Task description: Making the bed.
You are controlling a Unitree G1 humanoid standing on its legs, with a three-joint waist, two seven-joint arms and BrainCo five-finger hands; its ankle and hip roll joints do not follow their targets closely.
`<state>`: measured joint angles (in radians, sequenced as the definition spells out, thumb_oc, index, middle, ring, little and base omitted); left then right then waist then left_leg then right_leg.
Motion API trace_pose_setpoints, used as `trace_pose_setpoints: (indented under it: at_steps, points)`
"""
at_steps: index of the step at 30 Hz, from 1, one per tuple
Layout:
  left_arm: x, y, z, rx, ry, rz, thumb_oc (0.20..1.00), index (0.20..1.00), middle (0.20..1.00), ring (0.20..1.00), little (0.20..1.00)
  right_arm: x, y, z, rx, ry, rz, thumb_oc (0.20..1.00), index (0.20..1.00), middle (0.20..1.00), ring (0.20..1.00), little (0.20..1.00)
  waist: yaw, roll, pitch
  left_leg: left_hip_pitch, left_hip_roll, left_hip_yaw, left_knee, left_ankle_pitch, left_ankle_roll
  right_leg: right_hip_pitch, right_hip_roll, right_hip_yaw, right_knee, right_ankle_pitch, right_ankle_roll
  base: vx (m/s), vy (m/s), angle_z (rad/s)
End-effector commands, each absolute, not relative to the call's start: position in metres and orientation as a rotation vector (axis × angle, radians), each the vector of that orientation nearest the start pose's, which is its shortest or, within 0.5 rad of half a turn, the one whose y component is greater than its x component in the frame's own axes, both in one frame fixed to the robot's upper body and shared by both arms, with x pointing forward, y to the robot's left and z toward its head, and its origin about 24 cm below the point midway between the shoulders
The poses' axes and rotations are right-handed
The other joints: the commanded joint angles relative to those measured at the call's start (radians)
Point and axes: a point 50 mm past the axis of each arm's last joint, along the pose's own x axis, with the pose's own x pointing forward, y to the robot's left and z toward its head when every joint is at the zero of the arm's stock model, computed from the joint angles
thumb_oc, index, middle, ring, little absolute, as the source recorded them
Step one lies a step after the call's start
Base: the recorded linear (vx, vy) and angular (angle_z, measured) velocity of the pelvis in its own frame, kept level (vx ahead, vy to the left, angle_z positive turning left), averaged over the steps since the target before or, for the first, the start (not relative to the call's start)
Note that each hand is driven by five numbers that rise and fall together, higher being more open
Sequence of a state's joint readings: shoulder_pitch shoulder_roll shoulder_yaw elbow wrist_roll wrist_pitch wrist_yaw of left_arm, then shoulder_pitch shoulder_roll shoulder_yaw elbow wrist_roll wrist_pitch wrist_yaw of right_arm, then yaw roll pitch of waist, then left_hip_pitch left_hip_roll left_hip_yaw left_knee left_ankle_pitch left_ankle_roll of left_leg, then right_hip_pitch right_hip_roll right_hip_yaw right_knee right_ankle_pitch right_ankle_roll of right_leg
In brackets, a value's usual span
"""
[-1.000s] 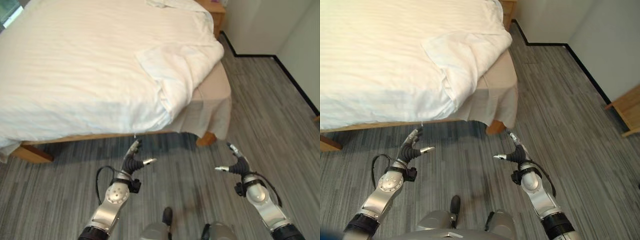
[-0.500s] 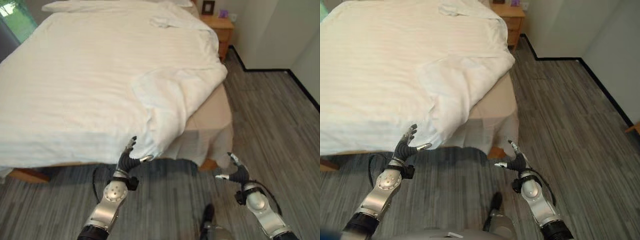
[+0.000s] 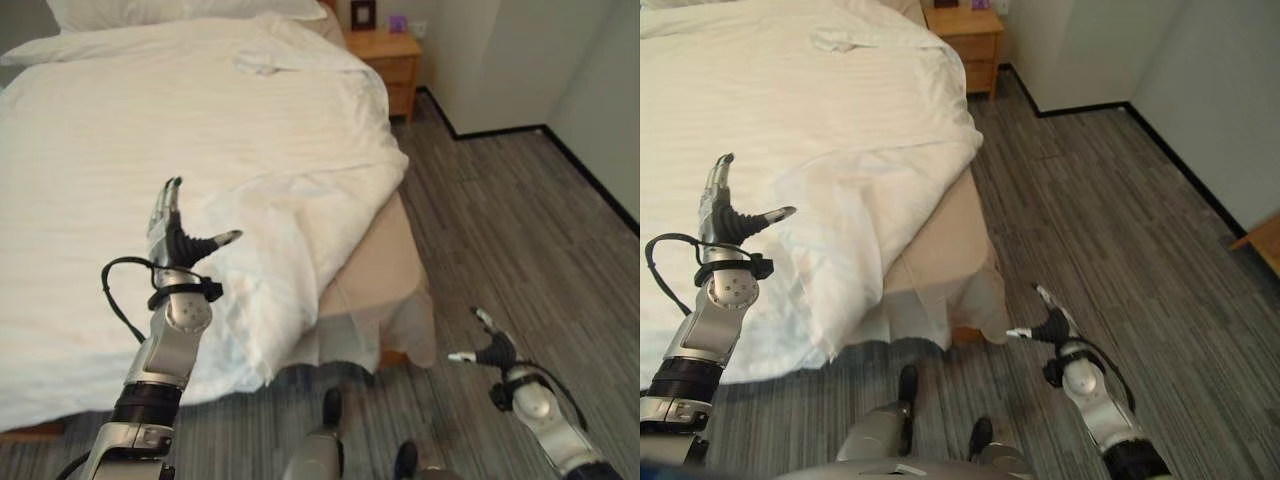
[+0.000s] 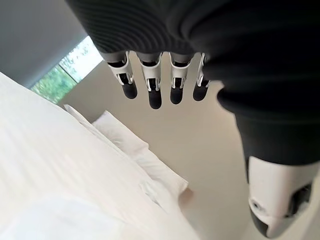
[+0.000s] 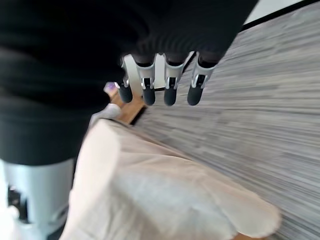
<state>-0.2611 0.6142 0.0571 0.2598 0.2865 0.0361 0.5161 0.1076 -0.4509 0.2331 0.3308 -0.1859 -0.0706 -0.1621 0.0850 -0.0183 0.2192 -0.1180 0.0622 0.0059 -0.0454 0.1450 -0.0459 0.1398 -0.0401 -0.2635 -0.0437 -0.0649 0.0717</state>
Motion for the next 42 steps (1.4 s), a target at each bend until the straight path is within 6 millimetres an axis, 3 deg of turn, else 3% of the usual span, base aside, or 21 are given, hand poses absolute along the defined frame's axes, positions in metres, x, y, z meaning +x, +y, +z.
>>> trace_pose_setpoints:
  at_steps: [1, 5, 11, 16, 17, 22, 23, 24, 25, 27, 31, 32, 34, 35, 38, 39, 41, 42]
  points:
    - [0.275, 0.344, 0.153, 0.897, -0.250, 0.861, 1.000, 1.000, 1.000, 1.000, 1.000, 0.224, -0.217, -0.016, -0.586, 0.220, 0.034, 1.000, 1.000, 1.000, 1.000, 1.000, 0.021, -0.031, 0.010, 0.139, -0.023, -0.005, -0.041, -0.150, 0.002, -0.062, -0.087, -0.032, 0.123, -0.013, 0.076, 0.08, 0.036, 0.00]
    - [0.271, 0.358, 0.145, 0.863, -0.186, 0.875, 1.000, 1.000, 1.000, 1.000, 1.000, 0.224, -0.218, -0.020, -0.590, 0.241, 0.053, 1.000, 1.000, 1.000, 1.000, 1.000, 0.021, -0.037, -0.012, 0.167, -0.030, 0.008, -0.042, -0.175, 0.010, -0.027, -0.095, -0.031, 0.081, -0.002, 0.081, 0.15, 0.070, 0.10]
    - [0.279, 0.371, 0.131, 0.960, -0.012, 0.820, 1.000, 1.000, 1.000, 1.000, 1.000, 0.226, -0.210, -0.020, -0.573, 0.242, 0.080, 1.000, 1.000, 1.000, 1.000, 1.000, 0.006, -0.046, -0.031, 0.180, -0.030, 0.024, -0.042, -0.199, 0.012, -0.012, -0.098, -0.028, 0.044, 0.014, 0.092, 0.12, 0.066, 0.01]
    - [0.290, 0.369, 0.113, 0.969, 0.097, 0.757, 1.000, 1.000, 1.000, 1.000, 1.000, 0.221, -0.207, -0.025, -0.562, 0.264, 0.091, 1.000, 1.000, 1.000, 1.000, 1.000, -0.008, -0.062, -0.029, 0.167, -0.026, 0.035, -0.042, -0.204, 0.009, -0.019, -0.090, -0.019, 0.007, 0.030, 0.094, 0.05, 0.029, -0.15]
    - [0.298, 0.362, 0.092, 0.923, 0.180, 0.684, 1.000, 1.000, 1.000, 1.000, 1.000, 0.217, -0.206, -0.033, -0.567, 0.293, 0.098, 1.000, 1.000, 1.000, 1.000, 1.000, -0.028, -0.074, -0.021, 0.146, -0.021, 0.043, -0.042, -0.200, 0.006, -0.037, -0.084, -0.012, -0.023, 0.049, 0.096, 0.00, 0.021, -0.08]
    - [0.309, 0.358, 0.080, 0.933, 0.272, 0.637, 1.000, 1.000, 1.000, 1.000, 1.000, 0.220, -0.204, -0.033, -0.574, 0.287, 0.091, 1.000, 1.000, 1.000, 1.000, 1.000, -0.046, -0.089, -0.007, 0.099, -0.009, 0.056, -0.042, -0.188, 0.002, -0.086, -0.073, 0.002, -0.044, 0.069, 0.099, -0.04, 0.008, -0.07]
    - [0.314, 0.356, 0.073, 1.033, 0.352, 0.592, 0.940, 0.940, 0.940, 0.940, 0.940, 0.223, -0.205, -0.030, -0.588, 0.267, 0.082, 1.000, 1.000, 1.000, 1.000, 1.000, -0.058, -0.100, 0.009, 0.065, -0.001, 0.059, -0.042, -0.177, 0.000, -0.122, -0.066, 0.011, -0.044, 0.074, 0.103, -0.12, 0.023, -0.15]
    - [0.317, 0.354, 0.070, 1.057, 0.377, 0.579, 0.730, 0.730, 0.730, 0.730, 0.730, 0.223, -0.206, -0.028, -0.589, 0.256, 0.078, 1.000, 1.000, 1.000, 1.000, 1.000, -0.060, -0.107, 0.014, 0.052, 0.003, 0.061, -0.042, -0.174, -0.001, -0.137, -0.063, 0.015, -0.044, 0.074, 0.103, -0.11, 0.019, -0.16]
    - [0.318, 0.350, 0.064, 1.052, 0.412, 0.570, 0.231, 0.231, 0.231, 0.231, 0.231, 0.224, -0.208, -0.026, -0.587, 0.245, 0.073, 1.000, 1.000, 1.000, 1.000, 1.000, -0.065, -0.115, 0.023, 0.037, 0.007, 0.060, -0.042, -0.169, -0.002, -0.156, -0.057, 0.017, -0.044, 0.078, 0.102, -0.07, -0.002, -0.14]
    - [0.324, 0.343, 0.061, 1.033, 0.430, 0.556, 0.200, 0.200, 0.200, 0.200, 0.200, 0.225, -0.211, -0.024, -0.592, 0.240, 0.062, 1.000, 1.000, 1.000, 1.000, 1.000, -0.075, -0.128, 0.028, 0.008, 0.017, 0.062, -0.042, -0.159, -0.008, -0.185, -0.051, 0.018, -0.044, 0.083, 0.102, -0.06, -0.024, -0.15]
    - [0.343, 0.297, 0.055, 0.922, 0.319, 0.448, 0.200, 0.200, 0.200, 0.200, 0.200, 0.218, -0.209, -0.033, -0.548, 0.276, 0.038, 1.000, 1.000, 1.000, 1.000, 1.000, -0.083, -0.135, 0.020, -0.012, 0.021, 0.061, -0.042, -0.154, -0.013, -0.210, -0.048, 0.023, -0.044, 0.081, 0.099, -0.02, -0.035, -0.05]
    - [0.343, 0.297, 0.054, 0.921, 0.320, 0.447, 0.200, 0.200, 0.200, 0.200, 0.200, 0.218, -0.210, -0.033, -0.549, 0.277, 0.038, 1.000, 1.000, 1.000, 1.000, 1.000, -0.083, -0.134, 0.020, -0.011, 0.021, 0.061, -0.042, -0.154, -0.013, -0.209, -0.048, 0.023, -0.044, 0.081, 0.099, -0.01, -0.021, 0.04]
    - [0.354, 0.256, 0.055, 0.794, 0.214, 0.363, 0.200, 0.200, 0.200, 0.200, 0.200, 0.216, -0.206, -0.038, -0.546, 0.294, 0.052, 1.000, 1.000, 1.000, 1.000, 1.000, -0.081, -0.125, 0.025, 0.007, 0.018, 0.060, -0.042, -0.157, -0.013, -0.195, -0.049, 0.032, -0.044, 0.071, 0.091, -0.02, -0.034, 0.03]
    - [0.359, 0.214, 0.055, 0.649, 0.133, 0.279, 0.200, 0.200, 0.200, 0.200, 0.200, 0.216, -0.202, -0.042, -0.537, 0.315, 0.064, 1.000, 1.000, 1.000, 1.000, 1.000, -0.083, -0.113, 0.022, 0.020, 0.017, 0.062, -0.042, -0.155, -0.014, -0.182, -0.050, 0.033, -0.044, 0.062, 0.082, -0.05, -0.095, 0.08]
    - [0.357, 0.168, 0.057, 0.525, 0.051, 0.148, 0.200, 0.200, 0.200, 0.200, 0.200, 0.216, -0.201, -0.046, -0.544, 0.340, 0.070, 1.000, 1.000, 1.000, 1.000, 1.000, -0.084, -0.087, 0.016, 0.040, 0.012, 0.059, -0.042, -0.149, -0.015, -0.157, -0.052, 0.029, -0.044, 0.052, 0.073, -0.02, -0.082, 0.10]
    - [0.357, 0.167, 0.056, 0.525, 0.052, 0.148, 0.200, 0.200, 0.200, 0.200, 0.200, 0.216, -0.201, -0.047, -0.544, 0.340, 0.070, 1.000, 1.000, 1.000, 1.000, 1.000, -0.084, -0.087, 0.017, 0.041, 0.012, 0.059, -0.042, -0.149, -0.015, -0.156, -0.051, 0.028, -0.044, 0.052, 0.073, -0.02, -0.074, 0.08]
    - [0.349, 0.140, 0.055, 0.494, 0.009, 0.024, 0.200, 0.200, 0.200, 0.200, 0.200, 0.217, -0.204, -0.049, -0.584, 0.357, 0.079, 1.000, 1.000, 1.000, 1.000, 1.000, -0.081, -0.062, 0.016, 0.051, 0.013, 0.056, -0.042, -0.141, -0.017, -0.135, -0.052, 0.021, -0.044, 0.041, 0.068, -0.05, -0.107, 0.09]
    - [0.338, 0.117, 0.050, 0.505, -0.015, -0.110, 0.200, 0.200, 0.200, 0.200, 0.200, 0.218, -0.206, -0.052, -0.621, 0.374, 0.092, 1.000, 1.000, 1.000, 1.000, 1.000, -0.077, -0.035, 0.011, 0.062, 0.015, 0.055, -0.042, -0.133, -0.020, -0.113, -0.052, 0.016, -0.044, 0.028, 0.063, -0.04, -0.098, 0.04]
